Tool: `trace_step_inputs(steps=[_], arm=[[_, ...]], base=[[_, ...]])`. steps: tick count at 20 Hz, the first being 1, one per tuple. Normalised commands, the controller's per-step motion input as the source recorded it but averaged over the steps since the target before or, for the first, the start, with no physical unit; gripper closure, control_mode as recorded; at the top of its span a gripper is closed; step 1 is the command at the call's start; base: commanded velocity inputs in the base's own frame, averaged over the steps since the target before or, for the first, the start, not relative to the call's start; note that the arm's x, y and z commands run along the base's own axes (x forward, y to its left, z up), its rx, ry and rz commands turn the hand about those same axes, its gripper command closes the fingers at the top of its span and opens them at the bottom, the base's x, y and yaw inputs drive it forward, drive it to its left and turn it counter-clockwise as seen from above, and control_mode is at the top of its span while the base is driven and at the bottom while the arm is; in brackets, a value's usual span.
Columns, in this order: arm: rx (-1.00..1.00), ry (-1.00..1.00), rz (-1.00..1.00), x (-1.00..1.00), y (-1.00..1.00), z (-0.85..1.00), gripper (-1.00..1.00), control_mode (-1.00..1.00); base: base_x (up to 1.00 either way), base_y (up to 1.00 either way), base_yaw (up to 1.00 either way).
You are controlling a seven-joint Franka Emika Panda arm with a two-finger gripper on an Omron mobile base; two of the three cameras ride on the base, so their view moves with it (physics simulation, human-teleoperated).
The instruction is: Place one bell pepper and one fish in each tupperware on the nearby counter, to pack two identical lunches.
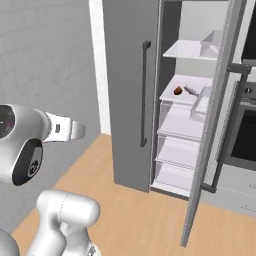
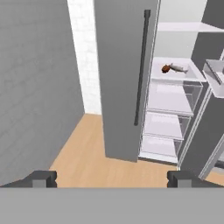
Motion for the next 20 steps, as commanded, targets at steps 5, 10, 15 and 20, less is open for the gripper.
trace_step_inputs(steps=[5,10,15,20], arm=[[0.0,0.0,0.0,0.0,0.0,0.0,-1.0,1.0],[0.0,0.0,0.0,0.0,0.0,0.0,-1.0,1.0],[0.0,0.0,0.0,0.0,0.0,0.0,-1.0,1.0],[0.0,0.0,0.0,0.0,0.0,0.0,-1.0,1.0]], base=[[1.0,-0.09,-0.01],[0.82,-0.04,-0.22],[0.69,0.03,-0.49],[0.55,0.0,-0.4]])
